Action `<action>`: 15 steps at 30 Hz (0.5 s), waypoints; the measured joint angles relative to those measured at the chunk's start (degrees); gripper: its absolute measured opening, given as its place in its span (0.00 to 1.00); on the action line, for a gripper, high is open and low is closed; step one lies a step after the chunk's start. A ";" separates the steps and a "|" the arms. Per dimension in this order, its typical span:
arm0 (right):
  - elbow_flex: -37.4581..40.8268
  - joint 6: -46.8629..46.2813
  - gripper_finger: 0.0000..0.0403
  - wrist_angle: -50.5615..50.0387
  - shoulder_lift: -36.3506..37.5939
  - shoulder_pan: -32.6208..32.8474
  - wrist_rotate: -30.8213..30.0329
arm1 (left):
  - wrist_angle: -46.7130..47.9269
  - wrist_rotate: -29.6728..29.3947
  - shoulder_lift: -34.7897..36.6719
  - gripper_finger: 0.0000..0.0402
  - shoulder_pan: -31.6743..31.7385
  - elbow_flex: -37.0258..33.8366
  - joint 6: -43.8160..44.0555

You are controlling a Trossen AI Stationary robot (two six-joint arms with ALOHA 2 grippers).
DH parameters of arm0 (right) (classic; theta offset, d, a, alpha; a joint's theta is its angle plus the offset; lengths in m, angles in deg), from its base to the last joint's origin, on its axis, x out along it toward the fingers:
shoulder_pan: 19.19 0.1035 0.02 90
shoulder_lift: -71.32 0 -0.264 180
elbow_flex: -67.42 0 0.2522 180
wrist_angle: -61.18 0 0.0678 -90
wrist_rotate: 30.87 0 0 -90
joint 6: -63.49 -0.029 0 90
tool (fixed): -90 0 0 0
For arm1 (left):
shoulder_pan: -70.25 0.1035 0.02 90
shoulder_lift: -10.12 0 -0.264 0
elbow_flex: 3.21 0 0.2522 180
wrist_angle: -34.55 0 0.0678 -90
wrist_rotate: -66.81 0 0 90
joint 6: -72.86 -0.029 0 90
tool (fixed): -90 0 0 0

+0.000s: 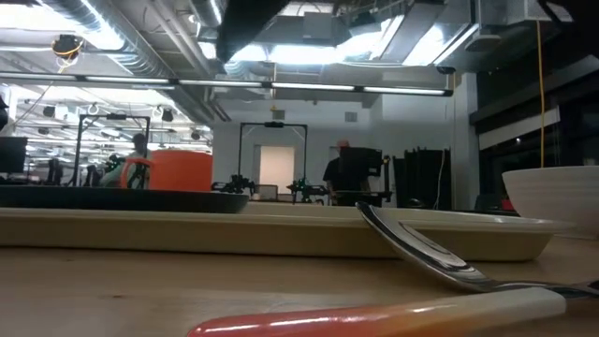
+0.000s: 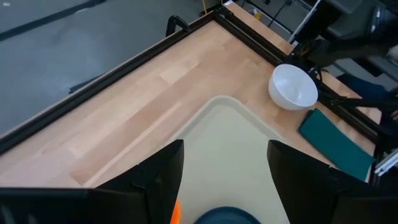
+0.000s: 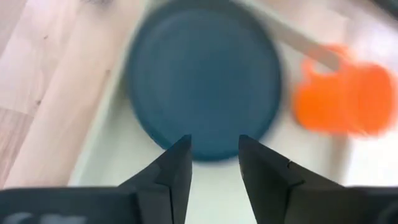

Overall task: Set up tray
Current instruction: Put the white bowl on the gray tray

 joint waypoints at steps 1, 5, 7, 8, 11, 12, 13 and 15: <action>0.00 -2.22 0.34 -1.95 1.99 -0.33 -0.67 | 0.00 -0.02 0.00 0.56 0.00 0.00 -0.64; -0.02 -10.50 0.34 -11.61 9.22 -1.73 -3.65 | 1.01 0.03 0.02 0.56 0.00 0.00 -2.35; 0.00 -13.81 0.34 -16.28 13.51 -2.09 -7.11 | 1.41 -0.01 0.02 0.56 0.00 0.00 -3.40; 0.00 -15.63 0.34 -18.56 15.80 -2.30 -9.27 | 1.59 -0.01 0.02 0.56 0.00 0.00 -3.75; -0.02 -22.58 0.34 -24.88 23.04 -2.35 -14.96 | 2.14 -0.06 0.02 0.56 0.00 0.00 -4.07; 0.11 -25.22 0.34 -25.22 25.50 -2.34 -16.36 | 2.25 -0.02 0.02 0.56 0.00 0.00 -4.31; 0.58 -27.48 0.34 -24.66 28.09 -2.34 -16.95 | 2.27 -0.02 0.02 0.56 0.00 0.00 -4.91; 1.03 -31.55 0.34 -24.66 33.17 -2.34 -17.03 | 2.25 -0.02 0.02 0.56 -0.10 0.00 -6.24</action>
